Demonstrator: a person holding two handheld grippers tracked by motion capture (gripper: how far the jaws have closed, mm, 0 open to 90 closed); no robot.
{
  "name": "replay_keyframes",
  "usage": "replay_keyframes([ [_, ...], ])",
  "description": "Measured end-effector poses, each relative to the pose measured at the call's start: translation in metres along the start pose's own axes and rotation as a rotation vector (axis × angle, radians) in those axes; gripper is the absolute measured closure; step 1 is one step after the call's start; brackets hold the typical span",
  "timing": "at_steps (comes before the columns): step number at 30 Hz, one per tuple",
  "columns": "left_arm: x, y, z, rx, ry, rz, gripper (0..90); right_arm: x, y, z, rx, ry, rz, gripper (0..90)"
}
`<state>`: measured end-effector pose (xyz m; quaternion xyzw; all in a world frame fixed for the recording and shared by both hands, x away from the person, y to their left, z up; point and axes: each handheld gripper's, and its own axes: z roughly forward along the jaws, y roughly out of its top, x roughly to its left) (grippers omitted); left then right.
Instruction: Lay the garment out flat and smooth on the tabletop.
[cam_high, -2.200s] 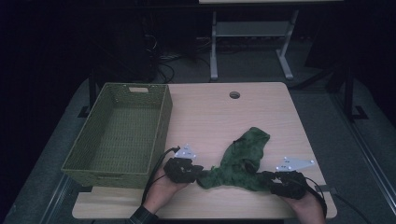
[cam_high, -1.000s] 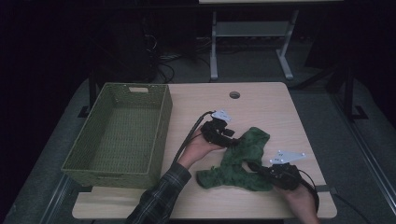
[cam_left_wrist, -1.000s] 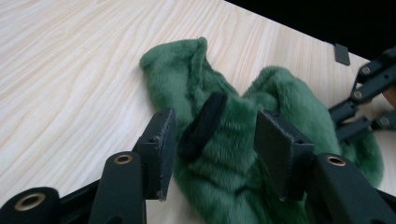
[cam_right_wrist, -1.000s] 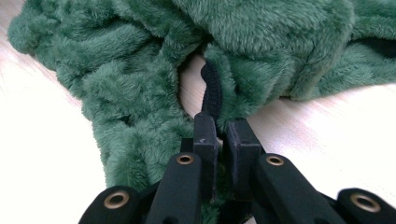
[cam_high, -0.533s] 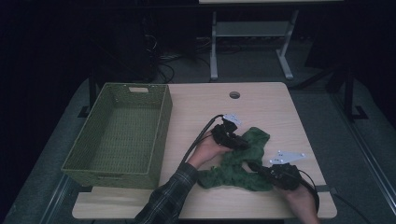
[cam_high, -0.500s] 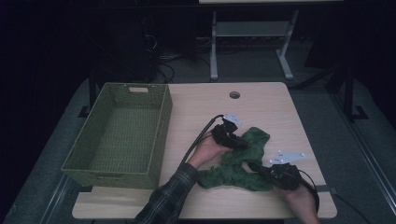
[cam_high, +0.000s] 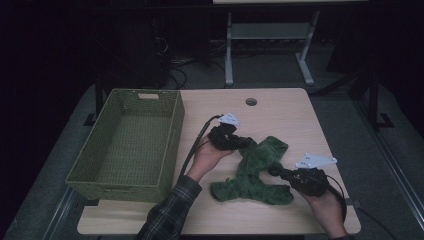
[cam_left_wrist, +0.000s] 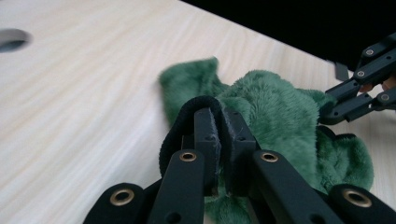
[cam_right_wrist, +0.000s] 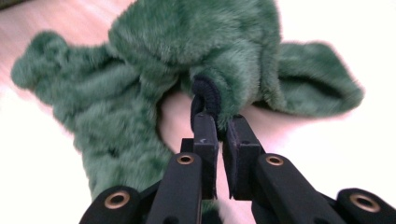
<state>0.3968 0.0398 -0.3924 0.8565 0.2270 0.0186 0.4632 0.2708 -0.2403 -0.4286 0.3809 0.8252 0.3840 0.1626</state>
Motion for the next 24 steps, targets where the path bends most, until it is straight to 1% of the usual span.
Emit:
replay_keyframes([
  [2,0.002,-0.003,-0.012,-0.018,0.029,-0.026,85.8,0.0,0.008,0.0,-0.012,-0.01,-0.008,84.1],
  [3,0.003,-0.004,-0.015,-0.021,0.036,-0.033,85.9,-0.002,0.013,0.0,-0.02,-0.013,-0.021,84.3],
  [8,0.007,-0.015,-0.039,-0.041,0.096,-0.083,86.2,-0.005,0.03,0.003,-0.047,-0.024,-0.039,84.9],
  [10,0.008,-0.022,-0.047,-0.048,0.119,-0.106,86.2,-0.007,0.036,0.007,-0.044,-0.032,-0.053,85.3],
  [11,0.009,-0.025,-0.05,-0.046,0.133,-0.114,86.3,-0.008,0.038,0.009,-0.042,-0.03,-0.05,85.4],
  [12,0.009,-0.029,-0.052,-0.04,0.147,-0.13,86.3,-0.009,0.041,0.012,-0.041,-0.025,-0.048,85.4],
  [14,0.009,-0.038,-0.054,-0.016,0.178,-0.146,86.4,-0.011,0.044,0.02,-0.03,-0.025,-0.049,85.6],
  [15,0.008,-0.042,-0.054,-0.007,0.183,-0.158,86.5,-0.013,0.045,0.024,-0.027,-0.024,-0.053,85.6],
  [16,0.008,-0.047,-0.053,0.004,0.187,-0.168,86.5,-0.014,0.045,0.028,-0.021,-0.016,-0.036,85.5],
  [18,0.007,-0.055,-0.049,0.02,0.188,-0.182,86.5,-0.017,0.044,0.037,0.001,-0.011,-0.028,85.6],
  [20,0.006,-0.063,-0.044,0.049,0.196,-0.189,86.5,-0.019,0.043,0.046,0.021,-0.001,-0.023,85.5],
  [24,0.008,-0.077,-0.032,0.102,0.2,-0.216,86.5,-0.021,0.041,0.062,0.064,0.01,-0.017,85.5],
])
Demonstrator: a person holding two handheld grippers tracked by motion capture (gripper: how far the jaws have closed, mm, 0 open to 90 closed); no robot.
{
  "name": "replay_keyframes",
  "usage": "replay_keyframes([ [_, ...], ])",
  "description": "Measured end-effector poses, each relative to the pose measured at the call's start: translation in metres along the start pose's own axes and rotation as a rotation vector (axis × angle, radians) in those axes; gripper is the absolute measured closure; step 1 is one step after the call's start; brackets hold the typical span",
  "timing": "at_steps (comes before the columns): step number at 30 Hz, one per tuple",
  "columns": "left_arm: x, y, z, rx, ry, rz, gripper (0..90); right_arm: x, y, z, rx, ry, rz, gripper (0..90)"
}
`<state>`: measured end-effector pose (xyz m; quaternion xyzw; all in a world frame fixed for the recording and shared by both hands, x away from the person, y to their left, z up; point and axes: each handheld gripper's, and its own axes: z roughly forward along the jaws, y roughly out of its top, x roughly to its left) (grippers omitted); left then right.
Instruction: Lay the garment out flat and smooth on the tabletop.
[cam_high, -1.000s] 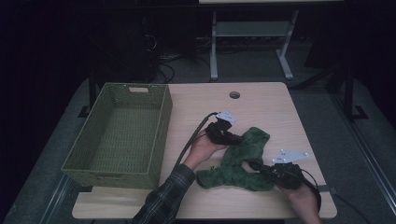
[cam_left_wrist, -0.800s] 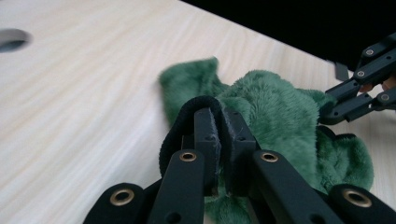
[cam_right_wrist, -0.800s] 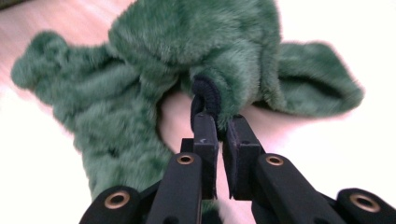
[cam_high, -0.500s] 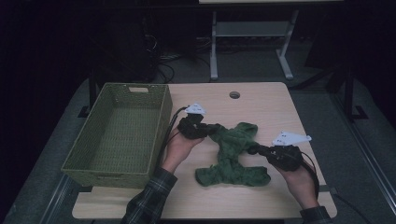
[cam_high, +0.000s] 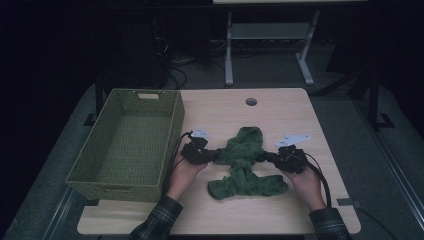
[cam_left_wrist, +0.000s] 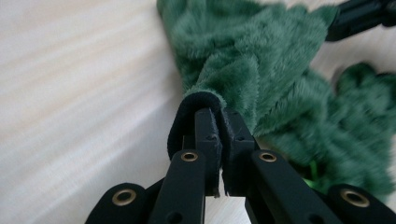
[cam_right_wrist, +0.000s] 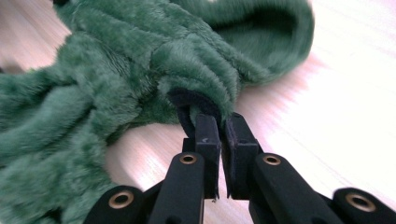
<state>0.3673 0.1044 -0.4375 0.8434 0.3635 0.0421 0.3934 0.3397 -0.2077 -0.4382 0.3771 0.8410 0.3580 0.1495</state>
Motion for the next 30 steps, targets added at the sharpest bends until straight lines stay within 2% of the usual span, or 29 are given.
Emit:
replay_keyframes([
  [5,0.003,-0.012,0.013,0.049,0.002,-0.015,86.5,-0.003,-0.003,0.016,0.044,0.016,0.009,85.4],
  [9,0.003,-0.014,0.016,0.069,0.01,0.002,86.3,-0.002,-0.005,0.023,0.071,0.019,0.009,84.5],
  [12,0.001,-0.012,0.012,0.038,0.012,-0.015,82.7,-0.002,-0.005,0.022,0.068,0.031,0.017,78.7],
  [14,0.001,-0.01,0.006,0.013,0.025,-0.022,78.1,-0.004,-0.004,0.016,0.041,0.038,0.027,73.7],
  [19,0.0,0.002,-0.009,-0.042,0.049,0.002,66.6,-0.005,0.004,-0.006,-0.035,0.014,0.035,66.9],
  [22,0.0,0.013,-0.012,-0.049,0.058,0.039,62.0,-0.009,0.01,-0.012,-0.041,0.02,0.045,64.2],
  [24,0.001,0.021,-0.013,-0.064,0.061,0.064,61.2,-0.011,0.016,-0.017,-0.068,0.012,0.049,63.5],
  [26,0.003,0.03,-0.011,-0.071,0.061,0.082,59.8,-0.016,0.023,-0.018,-0.06,0.012,0.061,62.3],
  [30,0.009,0.047,-0.001,-0.07,0.063,0.094,57.5,-0.026,0.036,-0.011,-0.063,0.004,0.069,62.1],
])
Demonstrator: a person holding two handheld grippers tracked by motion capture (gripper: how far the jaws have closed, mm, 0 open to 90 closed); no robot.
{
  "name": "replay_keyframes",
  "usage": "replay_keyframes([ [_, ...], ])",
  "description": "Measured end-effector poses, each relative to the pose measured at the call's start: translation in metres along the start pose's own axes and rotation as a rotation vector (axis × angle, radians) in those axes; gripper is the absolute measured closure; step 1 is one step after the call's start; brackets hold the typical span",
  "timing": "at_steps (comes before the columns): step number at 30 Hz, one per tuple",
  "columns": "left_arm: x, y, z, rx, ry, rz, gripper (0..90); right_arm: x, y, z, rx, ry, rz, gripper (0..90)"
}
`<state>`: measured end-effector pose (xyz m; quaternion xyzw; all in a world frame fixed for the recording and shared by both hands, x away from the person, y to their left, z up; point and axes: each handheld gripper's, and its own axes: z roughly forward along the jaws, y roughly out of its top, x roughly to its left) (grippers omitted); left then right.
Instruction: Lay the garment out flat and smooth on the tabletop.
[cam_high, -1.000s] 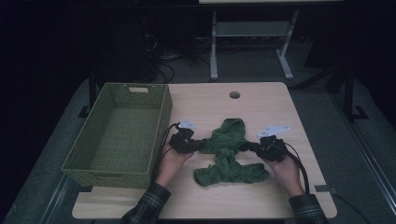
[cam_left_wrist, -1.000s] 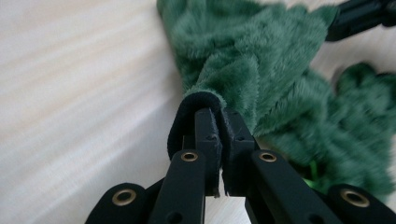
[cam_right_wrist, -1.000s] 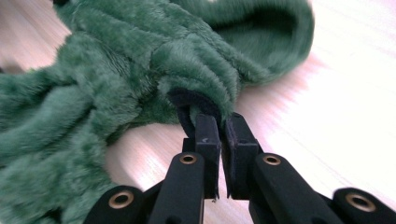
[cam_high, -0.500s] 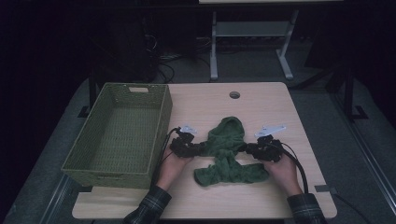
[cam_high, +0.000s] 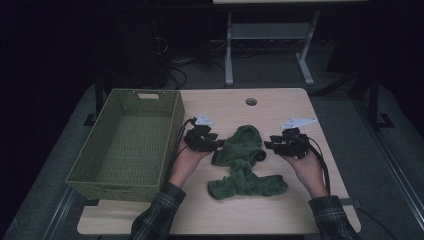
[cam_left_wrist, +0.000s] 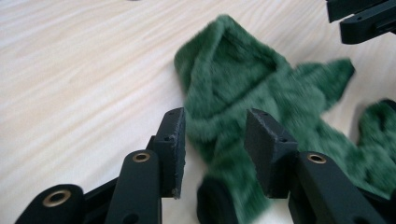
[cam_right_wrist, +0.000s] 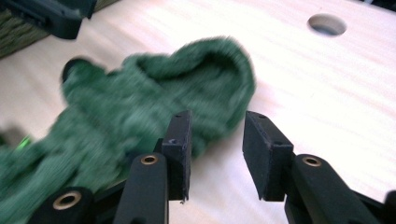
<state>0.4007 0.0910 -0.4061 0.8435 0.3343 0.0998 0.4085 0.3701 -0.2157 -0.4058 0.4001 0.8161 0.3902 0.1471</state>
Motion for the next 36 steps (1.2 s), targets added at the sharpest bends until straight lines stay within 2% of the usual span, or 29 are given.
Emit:
replay_keyframes([
  [4,0.008,0.01,0.02,0.013,0.006,0.007,56.0,-0.01,0.01,0.015,0.007,-0.002,0.025,61.7],
  [6,0.012,0.013,0.031,0.02,-0.004,0.005,54.9,-0.014,0.011,0.023,-0.001,-0.004,0.041,60.0],
  [8,0.015,0.014,0.04,0.034,-0.009,0.011,54.0,-0.018,0.013,0.032,0.03,0.004,0.063,59.1],
  [13,0.02,0.009,0.057,0.087,-0.017,0.008,51.8,-0.021,0.012,0.05,0.056,0.004,0.068,58.7],
  [16,0.021,0.005,0.064,0.102,-0.037,-0.004,51.7,-0.024,0.009,0.059,0.076,-0.002,0.098,58.8],
  [20,0.019,0.003,0.069,0.119,-0.055,0.001,53.0,-0.028,0.004,0.07,0.113,0.01,0.12,59.6],
  [23,0.018,0.002,0.072,0.142,-0.061,0.012,58.4,-0.03,-0.001,0.076,0.132,0.013,0.132,62.5],
  [27,0.018,0.002,0.071,0.169,-0.052,0.036,72.2,-0.03,-0.003,0.078,0.143,0.018,0.132,72.4],
  [28,0.019,0.001,0.071,0.18,-0.039,0.041,75.4,-0.03,-0.004,0.079,0.148,0.023,0.129,74.9],
  [29,0.02,0.001,0.07,0.183,-0.039,0.04,82.6,-0.03,-0.005,0.08,0.152,0.023,0.126,79.3],
  [31,0.021,-0.001,0.07,0.172,-0.046,0.016,85.7,-0.029,-0.006,0.081,0.158,0.029,0.126,84.0],
  [32,0.021,-0.001,0.069,0.179,-0.046,0.018,86.5,-0.028,-0.006,0.081,0.161,0.029,0.124,84.9],
  [34,0.023,-0.002,0.067,0.177,-0.036,0.022,87.5,-0.028,-0.006,0.082,0.157,0.024,0.109,86.4],
  [36,0.024,-0.002,0.064,0.157,-0.013,0.004,88.1,-0.026,-0.005,0.08,0.154,0.006,0.095,86.8],
])
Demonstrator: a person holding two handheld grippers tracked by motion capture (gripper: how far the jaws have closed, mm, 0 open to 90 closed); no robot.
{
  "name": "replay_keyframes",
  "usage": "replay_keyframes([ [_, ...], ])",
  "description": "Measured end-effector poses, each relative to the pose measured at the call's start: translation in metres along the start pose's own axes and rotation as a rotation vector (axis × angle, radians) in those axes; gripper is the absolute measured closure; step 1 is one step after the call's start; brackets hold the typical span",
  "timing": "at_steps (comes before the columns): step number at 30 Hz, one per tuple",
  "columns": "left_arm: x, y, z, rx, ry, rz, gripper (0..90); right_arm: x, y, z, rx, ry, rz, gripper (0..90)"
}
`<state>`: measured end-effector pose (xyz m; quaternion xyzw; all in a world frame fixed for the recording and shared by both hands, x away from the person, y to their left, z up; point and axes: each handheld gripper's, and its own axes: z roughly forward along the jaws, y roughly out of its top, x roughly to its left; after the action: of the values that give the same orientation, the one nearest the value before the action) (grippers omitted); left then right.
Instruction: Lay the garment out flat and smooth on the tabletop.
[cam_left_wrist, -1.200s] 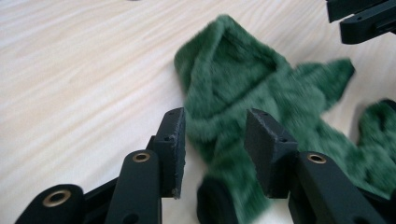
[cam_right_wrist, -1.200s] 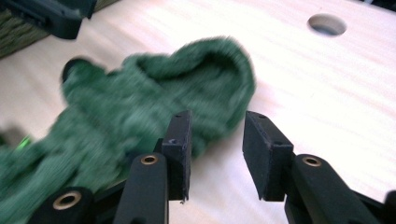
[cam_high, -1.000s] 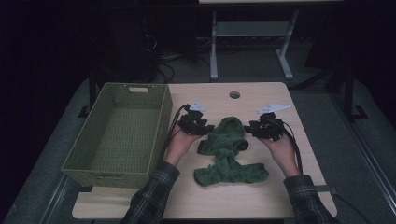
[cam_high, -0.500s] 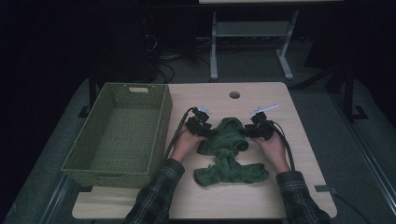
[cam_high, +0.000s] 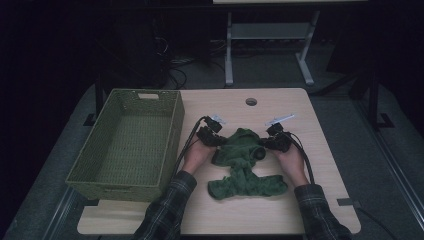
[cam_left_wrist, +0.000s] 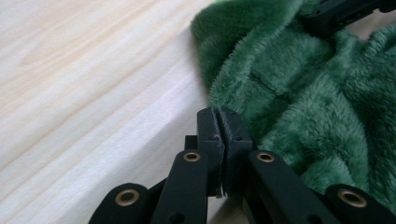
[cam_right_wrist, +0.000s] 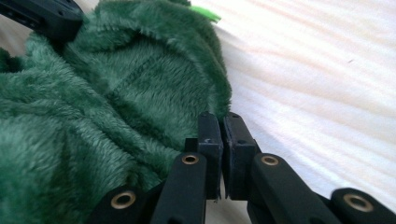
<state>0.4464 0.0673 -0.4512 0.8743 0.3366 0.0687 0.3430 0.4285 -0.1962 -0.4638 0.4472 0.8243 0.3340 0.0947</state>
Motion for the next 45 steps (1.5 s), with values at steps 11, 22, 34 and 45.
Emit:
replay_keyframes([
  [11,0.004,0.006,-0.017,-0.137,0.094,-0.043,89.3,-0.008,0.009,-0.03,-0.114,-0.065,-0.031,89.0],
  [22,0.017,0.005,0.02,-0.125,0.116,-0.07,89.2,-0.028,0.003,-0.006,-0.08,-0.087,0.004,88.9],
  [34,0.009,0.017,0.0,-0.153,0.081,-0.053,65.8,-0.028,0.007,-0.027,-0.137,-0.071,0.042,72.4],
  [45,-0.014,0.012,-0.036,-0.118,0.025,0.006,46.4,-0.017,0.008,-0.065,-0.122,-0.028,0.012,66.6],
])
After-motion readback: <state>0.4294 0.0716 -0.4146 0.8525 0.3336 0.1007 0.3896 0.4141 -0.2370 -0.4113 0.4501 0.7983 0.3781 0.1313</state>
